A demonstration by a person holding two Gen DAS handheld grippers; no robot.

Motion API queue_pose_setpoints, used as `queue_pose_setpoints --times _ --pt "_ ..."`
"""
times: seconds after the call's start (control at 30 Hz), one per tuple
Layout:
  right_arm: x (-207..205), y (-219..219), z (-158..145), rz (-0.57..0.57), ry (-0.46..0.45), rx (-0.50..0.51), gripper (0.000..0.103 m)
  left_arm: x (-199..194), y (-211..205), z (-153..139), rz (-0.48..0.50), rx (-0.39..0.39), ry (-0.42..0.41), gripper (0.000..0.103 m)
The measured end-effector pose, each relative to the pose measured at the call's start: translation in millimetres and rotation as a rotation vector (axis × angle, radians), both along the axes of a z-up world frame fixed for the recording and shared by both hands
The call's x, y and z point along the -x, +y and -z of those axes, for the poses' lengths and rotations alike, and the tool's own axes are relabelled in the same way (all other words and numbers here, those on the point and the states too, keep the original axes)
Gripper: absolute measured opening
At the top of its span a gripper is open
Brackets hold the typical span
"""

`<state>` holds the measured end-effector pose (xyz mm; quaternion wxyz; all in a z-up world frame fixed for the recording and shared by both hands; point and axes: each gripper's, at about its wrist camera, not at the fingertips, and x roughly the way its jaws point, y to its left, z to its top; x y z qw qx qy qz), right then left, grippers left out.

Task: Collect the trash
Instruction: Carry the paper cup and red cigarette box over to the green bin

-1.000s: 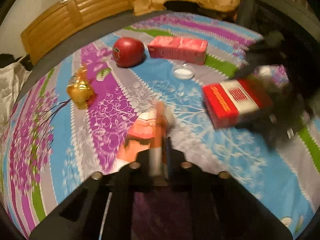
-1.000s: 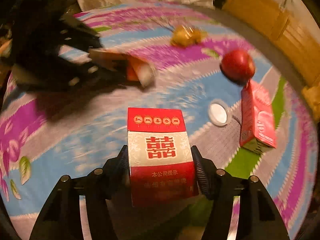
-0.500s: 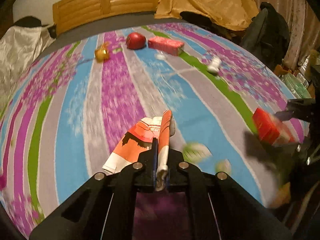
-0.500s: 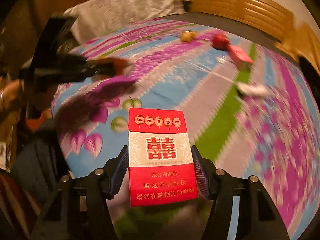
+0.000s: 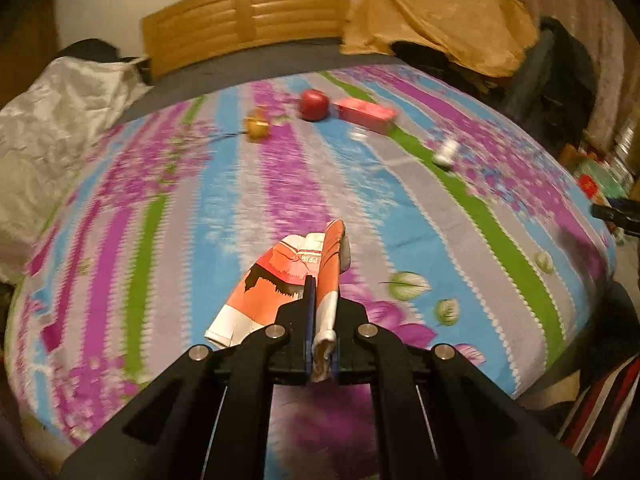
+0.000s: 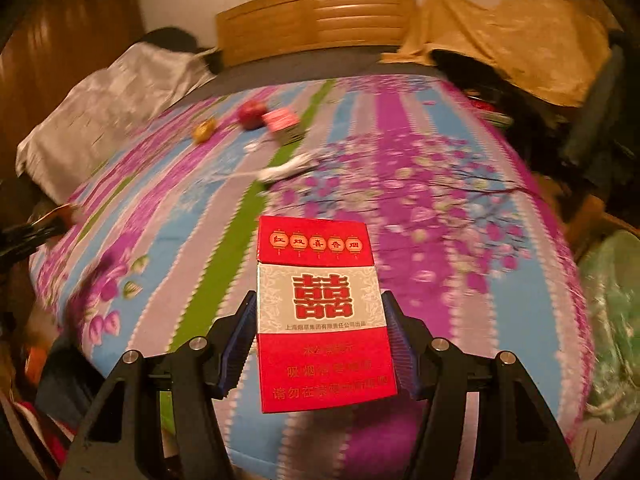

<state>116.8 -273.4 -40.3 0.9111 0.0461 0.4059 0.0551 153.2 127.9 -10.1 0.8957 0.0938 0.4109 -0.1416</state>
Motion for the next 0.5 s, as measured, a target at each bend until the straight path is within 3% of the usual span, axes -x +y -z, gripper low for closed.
queue_pose_setpoints --times 0.23,0.37,0.5 --pt "17 -18 -3 0.060 -0.005 -0.041 0.062 12 32 -25 -0.101 -0.008 -0.037 0.005" --pt "18 -3 -6 0.042 -0.024 -0.038 0.062 21 15 -22 -0.056 -0.004 -0.030 0.005" --pt "24 3 -11 0.032 -0.046 -0.047 0.062 27 -13 -13 0.000 0.062 0.001 0.005"
